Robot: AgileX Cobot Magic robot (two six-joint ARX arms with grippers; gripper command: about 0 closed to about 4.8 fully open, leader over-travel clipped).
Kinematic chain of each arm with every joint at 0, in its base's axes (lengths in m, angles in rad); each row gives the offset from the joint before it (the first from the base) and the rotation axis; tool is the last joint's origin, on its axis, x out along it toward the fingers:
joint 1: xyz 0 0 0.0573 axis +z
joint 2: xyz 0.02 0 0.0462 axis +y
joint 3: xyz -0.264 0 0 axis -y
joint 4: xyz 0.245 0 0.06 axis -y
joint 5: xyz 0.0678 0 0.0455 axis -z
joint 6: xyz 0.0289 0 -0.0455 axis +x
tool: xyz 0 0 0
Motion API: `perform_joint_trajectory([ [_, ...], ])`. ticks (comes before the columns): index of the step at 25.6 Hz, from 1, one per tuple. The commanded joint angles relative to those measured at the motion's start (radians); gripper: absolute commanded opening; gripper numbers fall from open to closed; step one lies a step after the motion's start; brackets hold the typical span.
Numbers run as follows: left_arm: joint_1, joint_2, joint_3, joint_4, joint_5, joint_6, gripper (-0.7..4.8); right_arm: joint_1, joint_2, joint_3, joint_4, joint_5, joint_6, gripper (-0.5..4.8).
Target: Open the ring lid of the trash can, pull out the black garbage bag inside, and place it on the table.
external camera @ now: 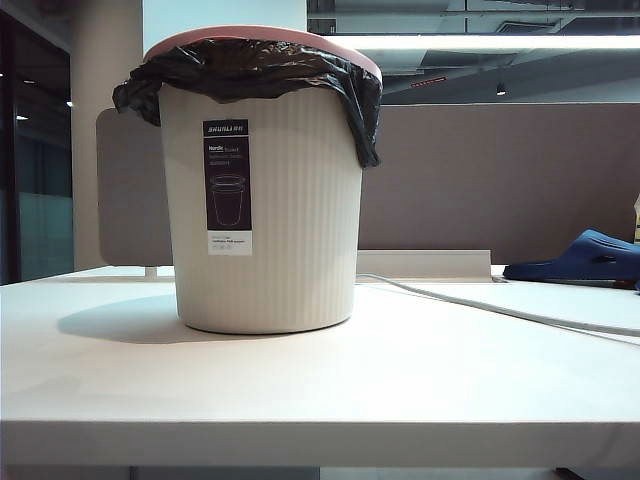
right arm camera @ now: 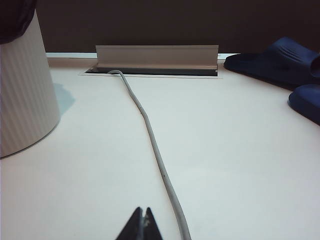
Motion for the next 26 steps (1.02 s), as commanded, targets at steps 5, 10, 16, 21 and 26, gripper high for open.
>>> perform_joint_trajectory([
  [5,-0.002,0.001,0.0,-0.009,0.004,0.0,-0.05,0.001,0.0,0.0,0.011,0.003,0.003,-0.01],
  [10,-0.002,0.001,0.0,-0.008,0.012,-0.06,-0.06,0.002,0.0,0.0,0.013,-0.019,0.074,-0.01],
  [16,-0.002,0.001,0.0,-0.002,0.034,-0.324,-0.05,0.002,0.0,0.0,0.073,-0.121,0.435,0.05],
  [21,-0.002,0.001,0.0,0.009,0.08,-0.416,-0.05,0.003,0.0,0.0,0.229,-0.248,0.611,0.03],
  [26,-0.002,0.001,0.004,0.061,0.21,-0.429,-0.06,0.004,0.002,0.008,0.364,-0.277,0.739,-0.01],
])
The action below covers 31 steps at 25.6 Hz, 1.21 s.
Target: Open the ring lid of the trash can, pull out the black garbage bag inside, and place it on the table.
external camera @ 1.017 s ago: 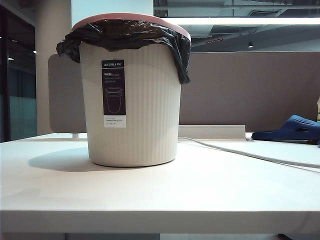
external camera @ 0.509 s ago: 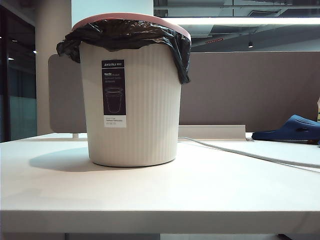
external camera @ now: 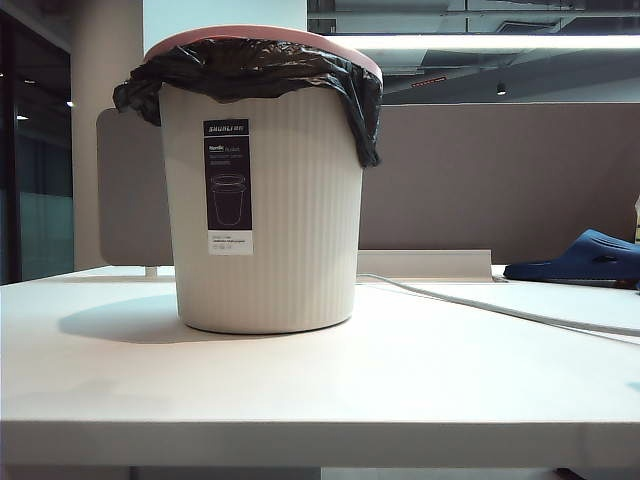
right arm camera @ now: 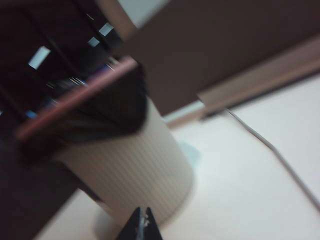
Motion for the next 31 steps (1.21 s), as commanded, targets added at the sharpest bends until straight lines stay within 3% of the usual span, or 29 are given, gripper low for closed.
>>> perform_joint_trajectory([
  [1,-0.002,0.001,0.01,0.046,0.071,-0.027,-0.06,0.003,0.002,0.016,0.083,-0.031,0.097,-0.01],
  [13,-0.002,0.001,0.242,0.032,0.201,-0.024,-0.06,0.003,0.146,0.297,-0.047,-0.192,0.028,0.0],
  [19,-0.002,0.009,0.402,-0.093,0.299,0.04,-0.06,0.011,0.36,0.485,-0.058,-0.313,-0.008,0.0],
  [21,-0.002,0.031,0.486,-0.173,0.314,0.103,-0.06,0.066,0.489,0.579,-0.058,-0.349,-0.042,0.01],
  [25,-0.002,0.137,0.622,-0.222,0.362,0.189,-0.06,0.289,0.735,0.757,-0.06,-0.34,-0.176,0.0],
  [27,-0.003,0.201,0.675,-0.235,0.39,0.222,-0.06,0.428,0.855,0.856,-0.127,-0.268,-0.299,0.0],
  [31,-0.004,0.328,0.743,-0.238,0.412,0.318,-0.06,0.663,1.077,1.102,-0.427,0.008,-0.645,0.0],
])
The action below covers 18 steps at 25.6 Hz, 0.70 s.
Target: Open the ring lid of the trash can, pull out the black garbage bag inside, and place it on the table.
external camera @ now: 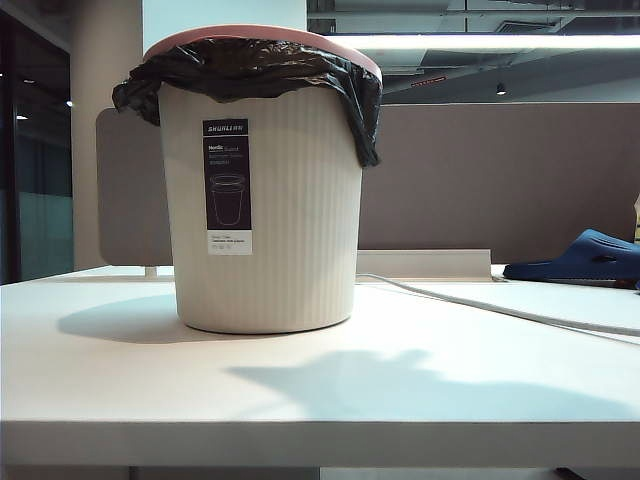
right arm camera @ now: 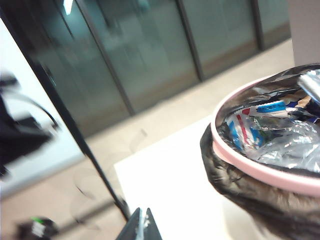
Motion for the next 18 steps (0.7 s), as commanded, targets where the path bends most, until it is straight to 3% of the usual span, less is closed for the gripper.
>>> perform_joint_trajectory([
  [1,-0.014,0.076,0.034,0.002,0.024,0.076,-0.06,0.111,0.118,0.14,-0.18,0.2,-0.239,0.0],
  [7,-0.072,0.23,0.042,-0.045,-0.027,0.215,-0.06,0.189,0.226,0.241,-0.215,0.369,-0.494,0.0],
  [14,-0.118,0.399,0.045,-0.006,-0.046,0.212,-0.06,0.201,0.227,0.24,-0.22,0.515,-0.79,0.0],
  [18,-0.152,0.477,0.045,0.066,-0.047,0.328,-0.06,0.212,0.246,0.24,-0.217,0.534,-0.818,0.0],
])
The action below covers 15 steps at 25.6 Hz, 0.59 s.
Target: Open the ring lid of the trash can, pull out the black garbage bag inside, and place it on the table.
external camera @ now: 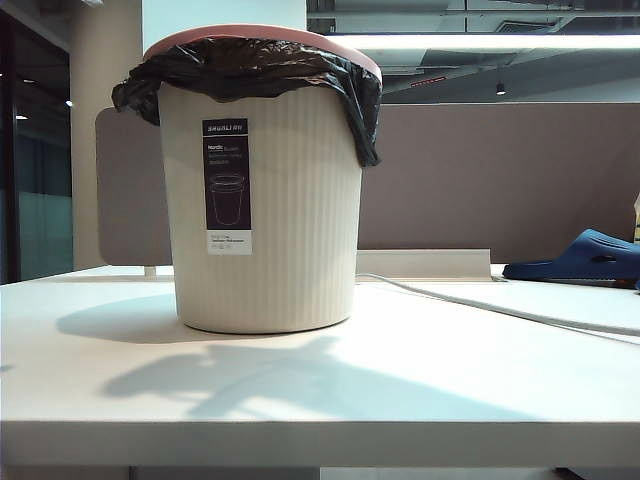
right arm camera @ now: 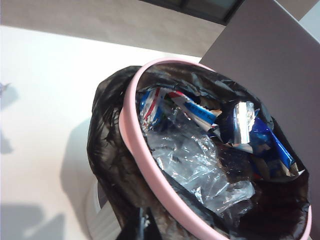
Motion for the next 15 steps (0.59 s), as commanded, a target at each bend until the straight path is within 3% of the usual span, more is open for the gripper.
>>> perform_joint_trajectory([
  [1,-0.027,0.037,0.006,0.088,0.004,0.068,-0.06,0.01,0.013,0.004,0.011,0.016,-0.011,0.0],
  [5,-0.073,0.067,0.006,0.181,-0.01,0.169,-0.06,0.023,0.03,0.004,0.006,0.016,-0.01,0.0],
  [9,-0.097,0.067,0.006,0.218,-0.163,0.416,-0.03,0.047,0.031,0.004,-0.017,0.016,0.027,0.0],
  [13,-0.098,0.073,0.006,0.264,-0.171,0.496,0.69,0.047,0.031,0.004,-0.013,0.012,0.077,0.0],
  [15,-0.098,0.092,0.006,0.313,-0.157,0.495,0.69,0.047,0.033,0.004,-0.014,0.012,0.082,0.0],
])
